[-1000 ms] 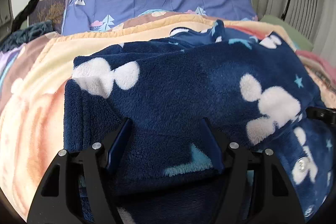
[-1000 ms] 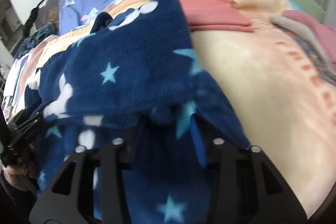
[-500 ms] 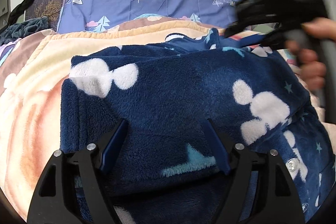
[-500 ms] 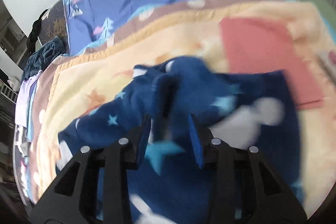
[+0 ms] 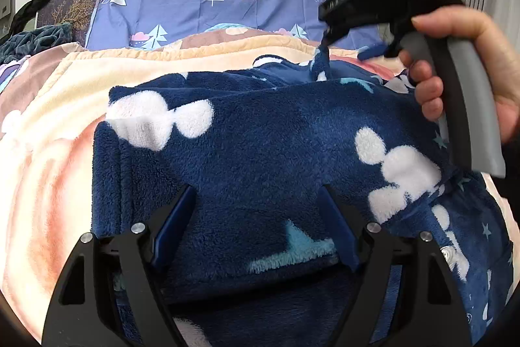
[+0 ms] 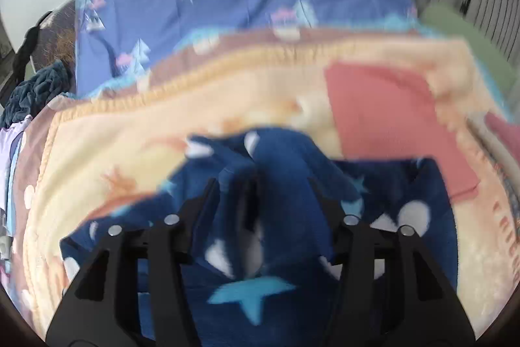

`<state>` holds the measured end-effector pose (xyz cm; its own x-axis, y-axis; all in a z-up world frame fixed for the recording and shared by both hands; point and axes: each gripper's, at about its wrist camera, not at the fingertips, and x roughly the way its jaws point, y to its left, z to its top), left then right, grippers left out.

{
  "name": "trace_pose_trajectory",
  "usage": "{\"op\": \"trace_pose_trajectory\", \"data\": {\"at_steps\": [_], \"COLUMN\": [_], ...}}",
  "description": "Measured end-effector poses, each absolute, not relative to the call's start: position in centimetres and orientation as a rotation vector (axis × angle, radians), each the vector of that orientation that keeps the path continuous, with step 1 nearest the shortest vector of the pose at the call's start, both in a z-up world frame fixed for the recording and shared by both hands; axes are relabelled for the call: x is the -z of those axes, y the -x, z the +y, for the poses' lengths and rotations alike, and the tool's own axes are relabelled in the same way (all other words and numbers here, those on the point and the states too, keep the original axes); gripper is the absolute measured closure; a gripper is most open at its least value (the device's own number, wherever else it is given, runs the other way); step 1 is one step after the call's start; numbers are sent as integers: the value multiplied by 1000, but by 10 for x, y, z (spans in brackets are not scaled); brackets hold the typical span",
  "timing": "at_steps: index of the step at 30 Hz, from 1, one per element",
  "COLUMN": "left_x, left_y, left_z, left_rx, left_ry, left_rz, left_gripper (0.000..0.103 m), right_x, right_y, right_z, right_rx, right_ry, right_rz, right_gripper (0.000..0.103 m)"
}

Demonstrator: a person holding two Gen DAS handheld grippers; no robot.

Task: Fold small clothes

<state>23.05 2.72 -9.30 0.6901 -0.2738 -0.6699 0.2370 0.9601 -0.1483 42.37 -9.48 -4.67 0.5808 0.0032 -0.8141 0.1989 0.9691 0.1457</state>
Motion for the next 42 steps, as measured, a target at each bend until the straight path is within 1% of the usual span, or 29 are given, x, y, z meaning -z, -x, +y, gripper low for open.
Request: {"op": "trace_pose_trajectory", "data": {"at_steps": [1, 2, 3, 4, 5, 7, 8, 9, 11, 13, 15, 18, 21, 23, 24, 25, 27, 28, 29, 30, 31, 32, 33, 34, 35, 37, 39, 41, 42], "left_x": [93, 93, 93, 93, 93, 93, 93, 93, 93, 93, 93, 93, 94, 93, 93, 93, 93, 93, 93, 93, 93, 93, 93, 93, 93, 93, 93, 93, 93], "left_y": [-231, -230, -230, -230, -230, -229, -229, -228, -228, -229, -229, -229, -229, -229, -229, -230, -230, -230, -230, -230, -230, -230, -230, -229, -229, -230, -230, -231, -230], "left_z": [27, 28, 28, 29, 29, 30, 30, 30, 30, 32, 31, 30, 30, 30, 30, 30, 30, 30, 30, 30, 30, 30, 30, 30, 30, 31, 30, 29, 29], "left_rx": [287, 288, 291, 293, 295, 298, 298, 298, 300, 302, 304, 305, 306, 305, 306, 307, 307, 307, 307, 307, 307, 307, 307, 307, 307, 308, 309, 312, 312], "left_ry": [53, 55, 61, 66, 69, 72, 72, 72, 74, 75, 71, 68, 69, 71, 73, 73, 73, 73, 73, 74, 73, 73, 73, 73, 74, 77, 79, 77, 75], "left_rz": [757, 755, 754, 753, 753, 752, 752, 752, 750, 751, 753, 754, 754, 754, 754, 753, 753, 753, 753, 753, 753, 753, 754, 753, 753, 753, 753, 755, 754], "left_gripper": [24, 24, 24, 24, 24, 24, 24, 24, 24, 24, 22, 22, 22, 21, 21, 21, 21, 21, 21, 21, 21, 21, 21, 21, 21, 21, 21, 20, 20], "right_x": [58, 66, 73, 70, 66, 56, 58, 67, 78, 77, 66, 62, 98, 94, 90, 84, 70, 64, 58, 54, 52, 55, 61, 69, 80, 87, 76, 75, 79], "right_y": [-431, -435, -440, -438, -434, -425, -424, -425, -424, -423, -416, -414, -425, -415, -411, -409, -407, -406, -403, -403, -402, -403, -408, -411, -416, -419, -403, -392, -394], "right_z": [-99, -99, -96, -90, -82, -48, -34, -18, -16, -36, -65, -86, -71, -52, -44, -38, -30, -27, -20, -14, -8, -2, 0, 4, 10, 13, 11, 13, 13], "right_rx": [44, -26, -94, -141, -192, -373, -405, -437, -431, -434, -429, -388, -331, -340, -392, -428, -386, -346, -318, -319, -329, -340, -340, -319, -283, -256, -381, -434, -423], "right_ry": [-303, -359, -402, -419, -415, -303, -237, -147, -118, -242, -409, -494, -382, -245, -215, -194, -125, -79, -13, 29, 54, 75, 99, 133, 182, 176, 58, 85, 112], "right_rz": [993, 1035, 1061, 1013, 964, 898, 917, 974, 1006, 978, 918, 858, 1012, 953, 946, 933, 906, 881, 839, 821, 821, 839, 860, 877, 910, 913, 859, 845, 875], "right_gripper": [34, 29, 40, 63, 64, 63, 59, 48, 50, 54, 54, 51, 56, 56, 61, 77, 84, 82, 74, 49, 39, 40, 45, 75, 87, 88, 88, 76, 61]}}
